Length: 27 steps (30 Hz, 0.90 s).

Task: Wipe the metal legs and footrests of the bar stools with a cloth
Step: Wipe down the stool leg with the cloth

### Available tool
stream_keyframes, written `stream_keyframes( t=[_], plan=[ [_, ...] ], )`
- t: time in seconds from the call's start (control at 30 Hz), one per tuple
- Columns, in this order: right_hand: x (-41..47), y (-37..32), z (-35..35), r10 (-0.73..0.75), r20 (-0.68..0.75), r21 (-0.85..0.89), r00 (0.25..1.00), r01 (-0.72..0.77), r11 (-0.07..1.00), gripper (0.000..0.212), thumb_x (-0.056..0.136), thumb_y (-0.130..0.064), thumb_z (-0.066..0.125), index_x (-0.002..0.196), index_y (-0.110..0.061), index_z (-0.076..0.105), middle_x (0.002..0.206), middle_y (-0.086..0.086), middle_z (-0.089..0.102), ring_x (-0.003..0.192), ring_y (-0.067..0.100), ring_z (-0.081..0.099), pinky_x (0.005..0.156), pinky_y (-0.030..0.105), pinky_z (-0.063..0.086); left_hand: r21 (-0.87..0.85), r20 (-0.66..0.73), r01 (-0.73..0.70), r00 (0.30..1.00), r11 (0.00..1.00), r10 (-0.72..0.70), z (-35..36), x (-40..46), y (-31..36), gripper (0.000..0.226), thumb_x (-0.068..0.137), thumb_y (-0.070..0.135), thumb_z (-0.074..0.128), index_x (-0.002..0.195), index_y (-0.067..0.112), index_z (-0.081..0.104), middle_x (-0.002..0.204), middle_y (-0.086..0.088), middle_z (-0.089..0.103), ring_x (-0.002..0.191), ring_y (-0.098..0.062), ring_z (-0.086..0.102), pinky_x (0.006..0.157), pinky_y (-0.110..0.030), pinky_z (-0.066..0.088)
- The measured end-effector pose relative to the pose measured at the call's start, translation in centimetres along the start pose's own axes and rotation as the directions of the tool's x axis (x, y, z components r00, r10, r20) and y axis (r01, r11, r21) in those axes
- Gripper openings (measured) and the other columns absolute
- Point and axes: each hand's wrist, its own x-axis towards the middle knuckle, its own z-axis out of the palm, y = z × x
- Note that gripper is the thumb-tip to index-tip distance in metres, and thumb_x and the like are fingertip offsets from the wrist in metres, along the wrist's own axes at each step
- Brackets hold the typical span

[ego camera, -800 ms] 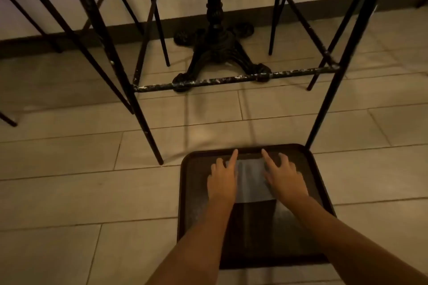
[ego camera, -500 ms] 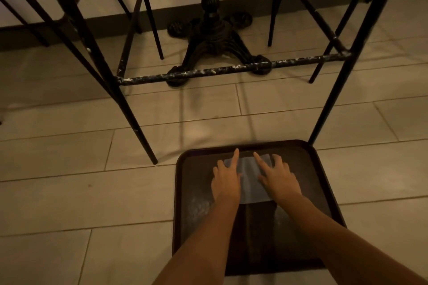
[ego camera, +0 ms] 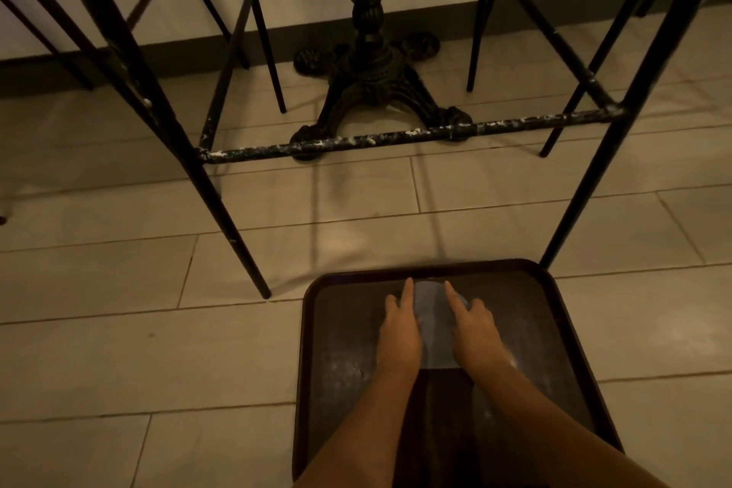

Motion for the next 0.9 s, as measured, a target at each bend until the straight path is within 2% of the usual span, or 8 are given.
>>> stream_keyframes(
  t=[0.1,0.23,0.33,0.4,0.5,0.67,0.77,0.9],
  plan=[
    [-0.3,-0.5,-1.2,-0.059,-0.096,0.109,0.994,0.069,0.992,0.045,0.096,-0.019,0.043,0.140,-0.019,0.034,0.127,0.021,0.041,0.108,0.033,0.047,0.083,0.034,0.040,-0.146,-0.135,-0.061,0.990,0.987,0.041,-1.6,-0.7,0.6,0.019,0.094,0.034,0.049,0.107,0.020,0.052,0.102,-0.004,0.057,0.093,-0.015,0.057,0.081,-0.032,0.047],
    [-0.5,-1.6,-3.2,-0.076,-0.179,0.314,0.981,0.130,0.941,0.058,0.090,0.004,0.046,0.143,-0.013,0.030,0.108,0.010,0.036,0.084,0.017,0.042,0.069,0.012,0.029,-0.270,-0.322,-0.184,0.942,0.945,0.091,-3.7,-2.0,2.1,0.019,0.092,0.027,0.054,0.080,0.016,0.044,0.072,0.004,0.049,0.071,-0.004,0.052,0.066,-0.022,0.043],
    [-1.1,-3.1,-5.1,-0.085,-0.259,0.395,0.962,0.186,0.900,0.053,0.086,0.012,0.045,0.136,-0.005,0.042,0.102,0.010,0.037,0.084,0.016,0.042,0.072,0.008,0.028,-0.223,-0.401,-0.255,0.904,0.941,0.150,-5.3,-3.0,3.1,0.016,0.093,0.027,0.052,0.082,0.017,0.047,0.073,0.003,0.051,0.069,-0.005,0.052,0.062,-0.020,0.043],
    [-1.8,-4.2,-6.6,-0.119,-0.319,0.400,0.940,0.247,0.882,0.050,0.086,0.012,0.045,0.133,-0.006,0.045,0.104,0.016,0.045,0.088,0.022,0.049,0.075,0.007,0.028,-0.176,-0.428,-0.320,0.876,0.931,0.220,-6.9,-4.0,4.4,0.006,0.095,0.021,0.049,0.097,0.019,0.054,0.091,0.001,0.054,0.081,-0.010,0.052,0.066,-0.012,0.041],
    [-2.9,-5.6,-8.6,-0.149,-0.362,0.425,0.920,0.305,0.852,0.049,0.090,0.006,0.045,0.136,-0.012,0.044,0.110,0.020,0.053,0.098,0.029,0.056,0.079,0.010,0.033,-0.170,-0.409,-0.411,0.857,0.896,0.315,-8.8,-5.3,5.5,0.033,0.095,0.008,0.040,0.128,0.010,0.046,0.124,-0.009,0.045,0.105,-0.022,0.048,0.073,0.001,0.034],
    [-5.5,-8.2,-13.2,-0.231,-0.360,0.544,0.904,0.404,0.736,0.048,0.093,-0.013,0.053,0.139,-0.018,0.039,0.129,0.005,0.054,0.113,0.009,0.049,0.092,0.018,0.038,-0.118,-0.525,-0.497,0.766,0.860,0.370,-13.0,-7.7,8.3,0.035,0.095,0.007,0.040,0.130,0.011,0.047,0.133,-0.009,0.044,0.114,-0.019,0.046,0.080,0.004,0.030],
    [-6.8,-10.0,-15.8,-0.298,-0.395,0.544,0.869,0.483,0.686,0.049,0.090,-0.010,0.055,0.136,-0.022,0.042,0.134,0.000,0.051,0.115,0.005,0.045,0.094,0.017,0.038,0.001,-0.641,-0.587,0.621,0.810,0.451,-15.5,-9.4,10.0,0.036,0.093,0.003,0.048,0.128,0.010,0.050,0.120,-0.007,0.049,0.101,-0.005,0.048,0.085,-0.007,0.041],
    [-8.1,-13.1,-18.5,-0.349,-0.550,0.416,0.759,0.611,0.674,0.048,0.091,-0.011,0.053,0.135,-0.026,0.044,0.122,0.003,0.053,0.102,0.006,0.050,0.077,0.008,0.039,0.071,-0.745,-0.652,0.468,0.754,0.475,-19.1,-11.3,11.7,0.041,0.090,-0.001,0.051,0.130,0.006,0.048,0.114,0.000,0.045,0.101,-0.002,0.047,0.088,-0.010,0.043]
  ],
)
